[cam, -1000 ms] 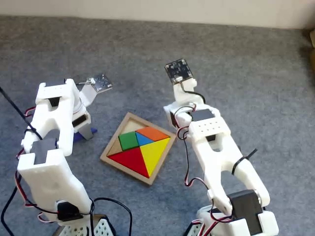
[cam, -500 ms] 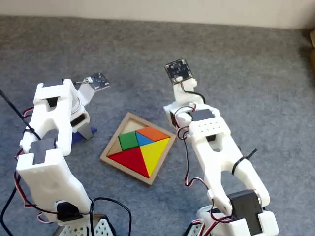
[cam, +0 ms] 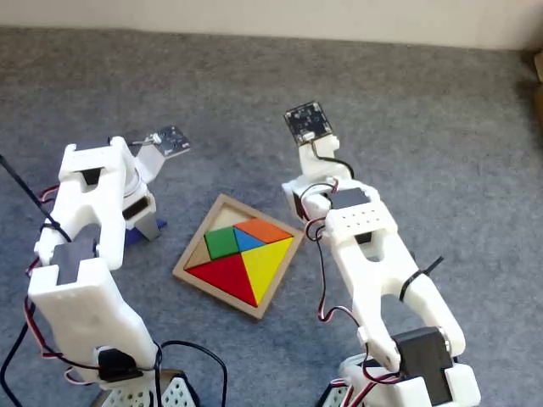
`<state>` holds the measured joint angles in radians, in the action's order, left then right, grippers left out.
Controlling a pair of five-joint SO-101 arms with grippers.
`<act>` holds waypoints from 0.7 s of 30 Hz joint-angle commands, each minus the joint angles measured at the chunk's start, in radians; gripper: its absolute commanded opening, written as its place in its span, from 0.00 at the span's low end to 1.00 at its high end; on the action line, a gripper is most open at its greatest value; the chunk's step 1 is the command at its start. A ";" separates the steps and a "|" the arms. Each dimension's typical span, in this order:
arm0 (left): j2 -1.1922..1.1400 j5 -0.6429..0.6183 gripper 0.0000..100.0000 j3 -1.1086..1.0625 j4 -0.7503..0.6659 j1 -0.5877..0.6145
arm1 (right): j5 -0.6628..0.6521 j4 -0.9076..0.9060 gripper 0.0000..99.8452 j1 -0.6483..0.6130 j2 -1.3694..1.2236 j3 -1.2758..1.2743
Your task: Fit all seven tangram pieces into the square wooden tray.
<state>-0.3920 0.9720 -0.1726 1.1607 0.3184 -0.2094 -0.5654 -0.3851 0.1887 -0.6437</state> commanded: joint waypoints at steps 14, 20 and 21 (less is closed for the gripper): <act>0.030 -0.012 0.11 0.079 0.143 -0.051 | -0.003 0.022 0.01 0.022 0.045 0.008; 0.030 -0.015 0.11 0.168 0.224 -0.082 | -0.003 0.022 0.01 0.022 0.045 0.008; 0.030 -0.015 0.11 0.182 0.238 -0.084 | -0.003 0.022 0.01 0.022 0.045 0.008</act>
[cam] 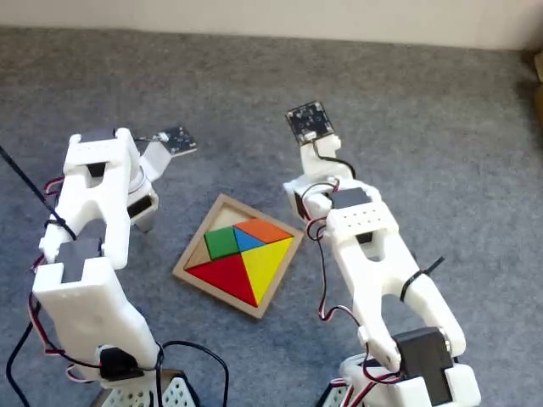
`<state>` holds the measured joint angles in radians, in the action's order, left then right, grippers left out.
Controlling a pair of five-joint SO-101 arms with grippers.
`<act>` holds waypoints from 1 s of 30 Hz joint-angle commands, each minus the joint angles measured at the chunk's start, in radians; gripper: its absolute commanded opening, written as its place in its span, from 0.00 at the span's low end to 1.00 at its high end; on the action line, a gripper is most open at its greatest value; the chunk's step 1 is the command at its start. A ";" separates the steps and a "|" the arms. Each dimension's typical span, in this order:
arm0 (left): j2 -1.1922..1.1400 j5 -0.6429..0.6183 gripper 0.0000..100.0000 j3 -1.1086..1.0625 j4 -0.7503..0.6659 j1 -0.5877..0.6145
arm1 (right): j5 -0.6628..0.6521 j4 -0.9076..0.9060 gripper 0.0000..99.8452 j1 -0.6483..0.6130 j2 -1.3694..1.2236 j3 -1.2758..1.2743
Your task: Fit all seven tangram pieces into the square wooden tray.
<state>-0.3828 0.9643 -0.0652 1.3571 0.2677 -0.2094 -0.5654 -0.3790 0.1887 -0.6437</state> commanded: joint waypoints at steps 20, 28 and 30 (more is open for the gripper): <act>0.021 -0.009 0.11 0.403 0.399 0.010 | -0.003 0.025 0.01 0.027 0.045 0.008; 0.156 -0.003 0.12 0.245 0.402 0.119 | -0.003 0.025 0.01 0.022 0.045 0.008; 0.255 -0.002 0.12 0.140 0.397 0.119 | -0.003 0.025 0.01 0.022 0.045 0.008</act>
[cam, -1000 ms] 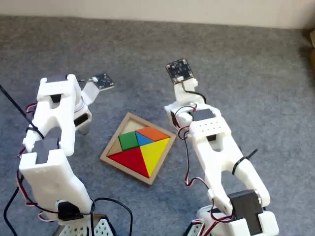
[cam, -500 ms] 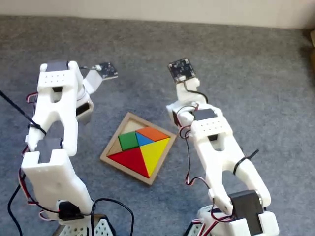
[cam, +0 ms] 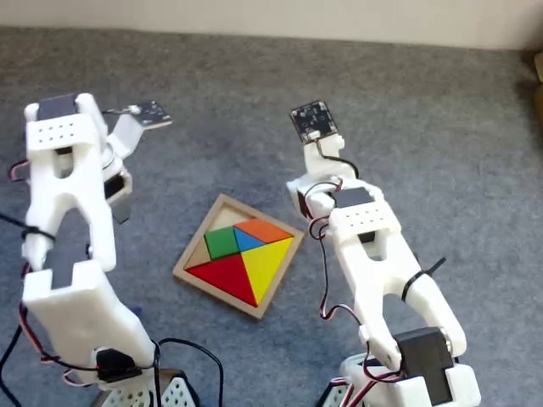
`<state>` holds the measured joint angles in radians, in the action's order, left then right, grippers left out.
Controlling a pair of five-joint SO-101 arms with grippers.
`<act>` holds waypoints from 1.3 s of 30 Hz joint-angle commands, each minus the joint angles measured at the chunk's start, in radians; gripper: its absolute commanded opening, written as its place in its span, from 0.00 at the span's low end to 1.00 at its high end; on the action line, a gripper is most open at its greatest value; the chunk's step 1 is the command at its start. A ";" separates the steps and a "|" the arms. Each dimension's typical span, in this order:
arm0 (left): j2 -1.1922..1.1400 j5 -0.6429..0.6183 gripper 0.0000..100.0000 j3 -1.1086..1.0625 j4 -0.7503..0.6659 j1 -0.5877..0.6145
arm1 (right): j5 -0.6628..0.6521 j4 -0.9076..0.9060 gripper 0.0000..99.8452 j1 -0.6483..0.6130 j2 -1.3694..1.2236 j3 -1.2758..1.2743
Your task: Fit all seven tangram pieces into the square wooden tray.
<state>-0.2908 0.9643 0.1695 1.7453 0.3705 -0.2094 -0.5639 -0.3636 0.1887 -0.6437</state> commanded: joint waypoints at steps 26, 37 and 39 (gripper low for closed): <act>0.627 0.196 0.26 -1.124 -0.549 0.308 | -0.003 0.021 0.01 0.007 0.045 0.007; 0.627 0.315 0.25 -1.257 -0.833 0.426 | -0.003 0.024 0.01 0.005 0.045 -0.019; 0.627 0.310 0.25 -1.248 -0.835 0.433 | -0.003 0.024 0.01 0.005 0.045 -0.019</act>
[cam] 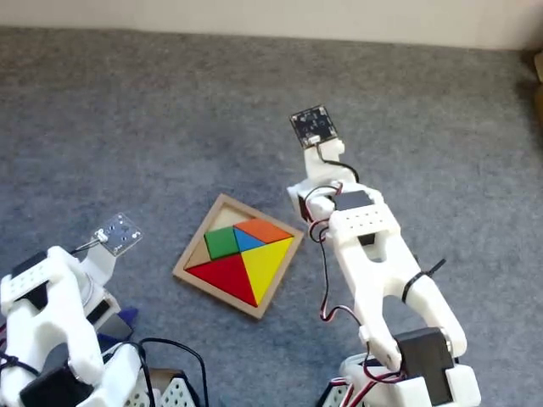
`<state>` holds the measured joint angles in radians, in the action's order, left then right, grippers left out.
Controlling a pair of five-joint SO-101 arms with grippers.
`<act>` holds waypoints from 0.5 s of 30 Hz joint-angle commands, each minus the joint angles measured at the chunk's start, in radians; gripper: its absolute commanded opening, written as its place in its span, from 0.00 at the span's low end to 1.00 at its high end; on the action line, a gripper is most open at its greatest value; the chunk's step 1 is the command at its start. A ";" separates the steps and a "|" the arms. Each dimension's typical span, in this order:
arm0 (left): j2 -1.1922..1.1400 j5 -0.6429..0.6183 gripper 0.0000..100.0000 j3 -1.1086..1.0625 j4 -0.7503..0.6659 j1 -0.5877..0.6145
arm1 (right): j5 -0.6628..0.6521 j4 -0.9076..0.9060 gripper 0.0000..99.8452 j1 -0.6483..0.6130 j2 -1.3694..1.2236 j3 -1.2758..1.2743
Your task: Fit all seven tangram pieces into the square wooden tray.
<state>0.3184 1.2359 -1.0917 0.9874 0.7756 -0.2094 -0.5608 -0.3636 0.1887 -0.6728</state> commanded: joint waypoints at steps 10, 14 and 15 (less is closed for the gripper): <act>0.018 -0.153 0.25 0.182 -0.112 0.018 | -0.003 0.021 0.01 0.005 0.045 0.010; 0.018 -0.229 0.25 0.249 -0.112 -0.031 | -0.003 0.021 0.01 0.005 0.045 0.010; 0.018 -0.255 0.25 0.262 -0.114 -0.047 | -0.003 0.021 0.01 0.005 0.045 0.010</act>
<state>0.3168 1.0411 -0.9122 0.9030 0.7802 -0.2094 -0.5577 -0.3636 0.1887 -0.6728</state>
